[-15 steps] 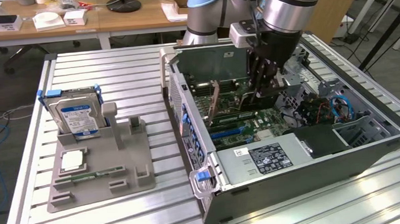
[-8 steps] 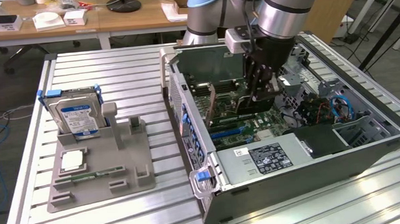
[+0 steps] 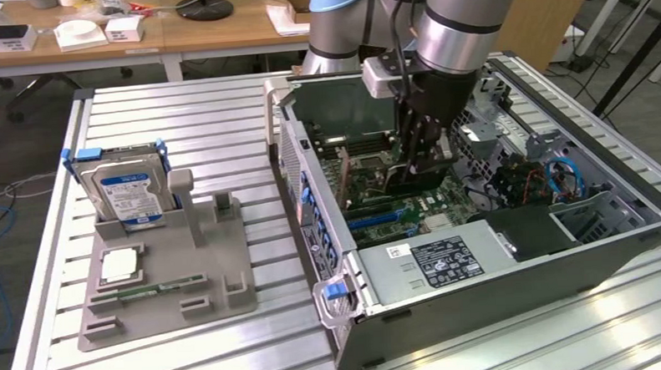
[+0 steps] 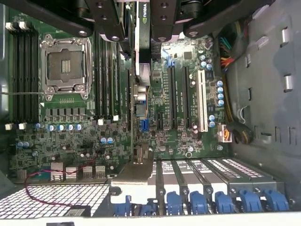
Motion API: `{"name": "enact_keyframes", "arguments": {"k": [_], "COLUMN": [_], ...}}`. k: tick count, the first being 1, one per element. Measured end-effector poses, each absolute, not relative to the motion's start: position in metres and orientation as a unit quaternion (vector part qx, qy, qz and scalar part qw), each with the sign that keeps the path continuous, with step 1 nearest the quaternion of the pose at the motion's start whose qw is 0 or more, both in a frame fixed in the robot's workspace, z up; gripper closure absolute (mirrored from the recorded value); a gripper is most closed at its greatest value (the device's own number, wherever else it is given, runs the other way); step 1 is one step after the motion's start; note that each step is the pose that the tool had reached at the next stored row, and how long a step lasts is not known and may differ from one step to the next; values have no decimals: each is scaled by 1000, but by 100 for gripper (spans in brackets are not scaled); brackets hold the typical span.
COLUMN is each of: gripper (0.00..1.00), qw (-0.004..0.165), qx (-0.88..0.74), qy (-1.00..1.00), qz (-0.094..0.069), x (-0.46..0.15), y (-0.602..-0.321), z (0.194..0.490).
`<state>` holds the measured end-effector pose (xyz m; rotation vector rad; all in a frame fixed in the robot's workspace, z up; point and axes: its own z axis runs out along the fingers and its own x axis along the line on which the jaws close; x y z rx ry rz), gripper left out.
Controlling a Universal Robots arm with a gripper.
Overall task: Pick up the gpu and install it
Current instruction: 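Insert the gpu into the slot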
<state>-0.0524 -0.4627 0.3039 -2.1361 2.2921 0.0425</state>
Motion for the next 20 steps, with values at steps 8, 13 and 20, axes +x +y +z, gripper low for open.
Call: {"name": "enact_keyframes", "arguments": {"k": [8,13,20], "gripper": [74,74,74], "qw": [4,4,4], "qx": [-682,-682,-682], "qy": [731,731,731], "qz": [14,13,13], "x": [-53,-53,-53], "y": [-463,-463,-463], "z": [298,297,296]}}
